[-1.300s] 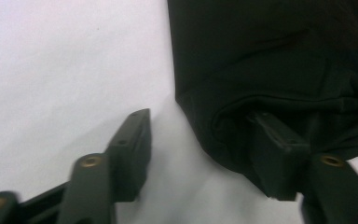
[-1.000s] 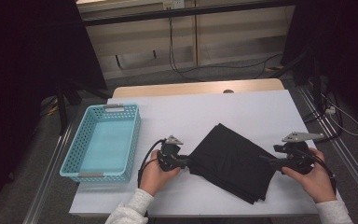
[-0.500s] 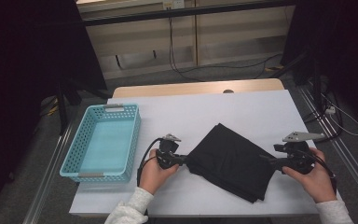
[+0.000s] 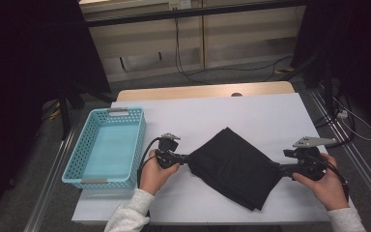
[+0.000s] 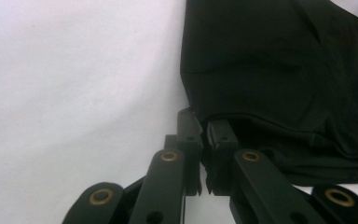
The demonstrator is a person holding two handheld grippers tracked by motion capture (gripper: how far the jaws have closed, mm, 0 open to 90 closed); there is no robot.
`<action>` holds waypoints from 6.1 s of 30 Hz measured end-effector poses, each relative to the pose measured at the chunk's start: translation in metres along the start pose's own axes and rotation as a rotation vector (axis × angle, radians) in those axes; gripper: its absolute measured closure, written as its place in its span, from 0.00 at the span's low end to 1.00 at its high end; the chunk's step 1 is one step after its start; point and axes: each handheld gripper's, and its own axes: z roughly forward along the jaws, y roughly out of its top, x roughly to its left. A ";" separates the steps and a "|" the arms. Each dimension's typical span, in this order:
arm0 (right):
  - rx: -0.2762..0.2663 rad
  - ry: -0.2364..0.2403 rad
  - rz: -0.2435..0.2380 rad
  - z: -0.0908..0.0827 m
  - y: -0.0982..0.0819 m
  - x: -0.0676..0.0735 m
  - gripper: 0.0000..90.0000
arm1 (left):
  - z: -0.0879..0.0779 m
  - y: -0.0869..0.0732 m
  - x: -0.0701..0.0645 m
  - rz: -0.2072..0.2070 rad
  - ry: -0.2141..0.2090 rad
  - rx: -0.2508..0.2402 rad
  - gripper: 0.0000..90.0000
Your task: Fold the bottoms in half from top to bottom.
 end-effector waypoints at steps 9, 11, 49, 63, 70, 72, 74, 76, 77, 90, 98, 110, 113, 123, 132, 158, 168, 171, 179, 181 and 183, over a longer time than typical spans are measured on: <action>-0.003 -0.005 0.005 -0.002 -0.001 -0.001 0.28 | 0.000 0.005 0.010 -0.023 0.014 -0.004 0.95; -0.005 -0.006 0.007 -0.003 -0.001 -0.001 0.28 | 0.001 0.006 0.011 -0.029 0.014 -0.006 0.95; -0.010 0.000 0.012 -0.004 -0.004 -0.003 0.27 | 0.002 0.037 0.036 -0.069 0.072 -0.010 0.95; -0.014 0.004 0.009 -0.004 -0.004 -0.004 0.27 | 0.005 0.044 0.047 -0.104 0.098 -0.021 0.95; -0.013 0.005 0.011 -0.003 -0.005 -0.004 0.27 | 0.008 0.046 0.051 -0.105 0.114 -0.023 0.95; -0.013 0.005 0.010 -0.003 -0.004 -0.004 0.27 | 0.009 0.047 0.052 -0.106 0.115 -0.023 0.95; -0.012 0.007 0.011 -0.003 -0.004 -0.003 0.27 | 0.011 0.048 0.054 -0.106 0.119 -0.023 0.95; -0.010 0.007 0.011 -0.003 -0.005 -0.003 0.27 | 0.012 0.048 0.055 -0.104 0.129 -0.023 0.95; -0.009 0.008 0.010 -0.002 -0.005 -0.003 0.27 | 0.013 0.049 0.055 -0.107 0.128 -0.023 0.95; -0.007 0.010 0.009 -0.001 -0.005 -0.004 0.27 | 0.021 0.051 0.059 -0.059 0.201 -0.031 0.82; 0.001 0.012 0.007 0.000 -0.006 -0.004 0.27 | 0.015 0.034 0.061 -0.082 0.256 -0.050 0.56; 0.011 0.020 -0.005 0.002 -0.006 0.000 0.27 | 0.012 0.019 0.044 -0.049 0.243 -0.049 0.53; 0.011 0.020 -0.004 0.002 -0.006 -0.001 0.27 | 0.013 0.019 0.040 -0.039 0.248 -0.044 0.54; 0.014 0.022 -0.009 0.003 -0.005 0.001 0.27 | 0.013 0.022 0.044 -0.101 0.213 -0.024 0.88; 0.013 0.026 -0.023 0.006 -0.004 0.006 0.27 | 0.015 0.032 0.054 -0.155 0.211 -0.044 0.93; -0.011 0.017 -0.010 0.027 0.002 0.042 0.25 | -0.006 0.027 0.049 -0.063 0.305 -0.099 0.30; -0.029 0.022 0.010 0.034 0.003 0.050 0.24 | -0.011 0.017 0.043 -0.024 0.274 -0.095 0.21; -0.029 0.023 0.008 0.034 0.003 0.052 0.24 | -0.012 0.015 0.041 -0.018 0.268 -0.097 0.20; -0.037 0.025 -0.002 0.037 0.005 0.057 0.24 | -0.015 0.014 0.040 -0.008 0.263 -0.104 0.19; -0.037 0.027 -0.005 0.038 0.006 0.059 0.23 | -0.016 0.014 0.038 0.008 0.257 -0.102 0.18; -0.039 0.025 -0.011 0.040 0.007 0.061 0.23 | -0.016 0.015 0.036 0.015 0.250 -0.104 0.18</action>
